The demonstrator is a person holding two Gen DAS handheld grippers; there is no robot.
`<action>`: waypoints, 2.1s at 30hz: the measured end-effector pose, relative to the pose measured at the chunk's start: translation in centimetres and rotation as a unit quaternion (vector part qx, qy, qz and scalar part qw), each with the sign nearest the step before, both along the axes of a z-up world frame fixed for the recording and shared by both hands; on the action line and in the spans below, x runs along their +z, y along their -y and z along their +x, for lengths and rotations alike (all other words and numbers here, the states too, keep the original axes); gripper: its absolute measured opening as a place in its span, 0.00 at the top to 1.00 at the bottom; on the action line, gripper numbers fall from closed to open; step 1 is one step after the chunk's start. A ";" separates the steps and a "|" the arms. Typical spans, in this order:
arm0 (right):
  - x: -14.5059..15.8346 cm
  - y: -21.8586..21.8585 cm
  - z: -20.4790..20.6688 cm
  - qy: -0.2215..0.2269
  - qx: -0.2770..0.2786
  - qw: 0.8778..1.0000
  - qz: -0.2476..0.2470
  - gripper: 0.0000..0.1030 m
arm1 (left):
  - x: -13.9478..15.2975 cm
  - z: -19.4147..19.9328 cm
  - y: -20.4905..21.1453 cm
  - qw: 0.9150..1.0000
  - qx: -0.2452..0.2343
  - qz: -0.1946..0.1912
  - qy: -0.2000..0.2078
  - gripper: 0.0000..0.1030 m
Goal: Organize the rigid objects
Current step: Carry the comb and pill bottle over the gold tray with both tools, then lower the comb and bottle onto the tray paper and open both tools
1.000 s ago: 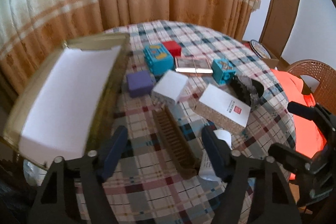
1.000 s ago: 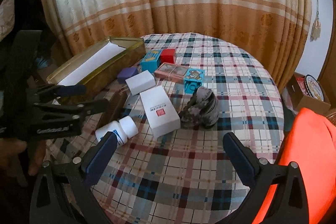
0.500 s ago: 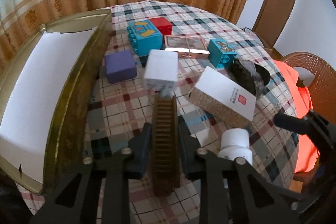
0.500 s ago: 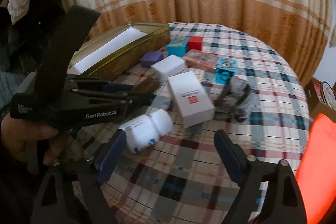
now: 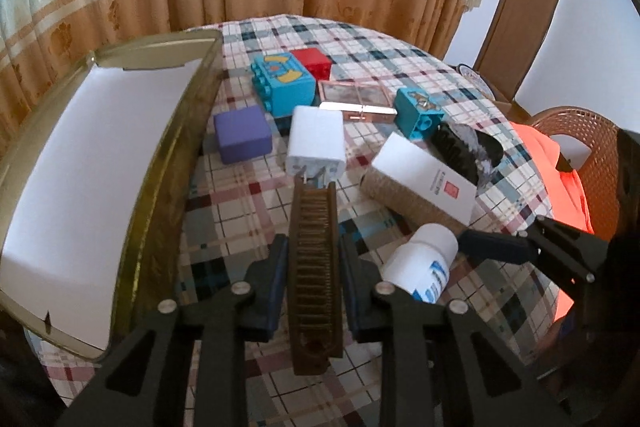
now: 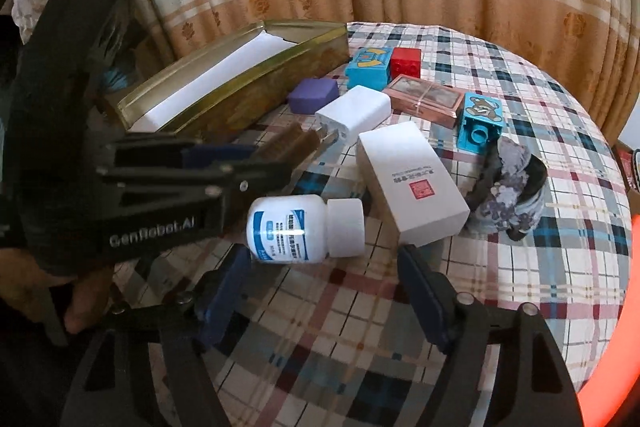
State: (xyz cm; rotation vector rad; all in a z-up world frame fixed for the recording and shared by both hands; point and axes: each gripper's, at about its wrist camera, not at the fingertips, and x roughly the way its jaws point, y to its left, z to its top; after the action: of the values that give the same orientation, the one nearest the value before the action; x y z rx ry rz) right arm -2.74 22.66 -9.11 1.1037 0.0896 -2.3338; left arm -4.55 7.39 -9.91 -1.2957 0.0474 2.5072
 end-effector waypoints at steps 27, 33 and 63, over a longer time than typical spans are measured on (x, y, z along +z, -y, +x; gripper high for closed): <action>4.2 2.8 -1.2 -0.060 0.030 0.997 -0.022 0.42 | 6.6 1.4 6.1 0.992 0.072 0.018 -0.097 0.77; 5.8 5.8 -3.0 -0.076 0.057 0.995 -0.016 0.42 | 6.5 0.4 9.8 0.988 0.122 0.004 -0.099 0.77; 4.1 16.7 -9.1 -0.066 0.121 0.990 0.029 0.41 | 2.9 -3.3 16.6 0.975 0.210 -0.047 -0.052 0.76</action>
State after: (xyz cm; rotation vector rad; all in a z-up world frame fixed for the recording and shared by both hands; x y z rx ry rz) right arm -11.84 6.01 -5.05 0.9090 0.3259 -2.1936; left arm -7.83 -9.22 -7.02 -1.3245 -0.0956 2.9603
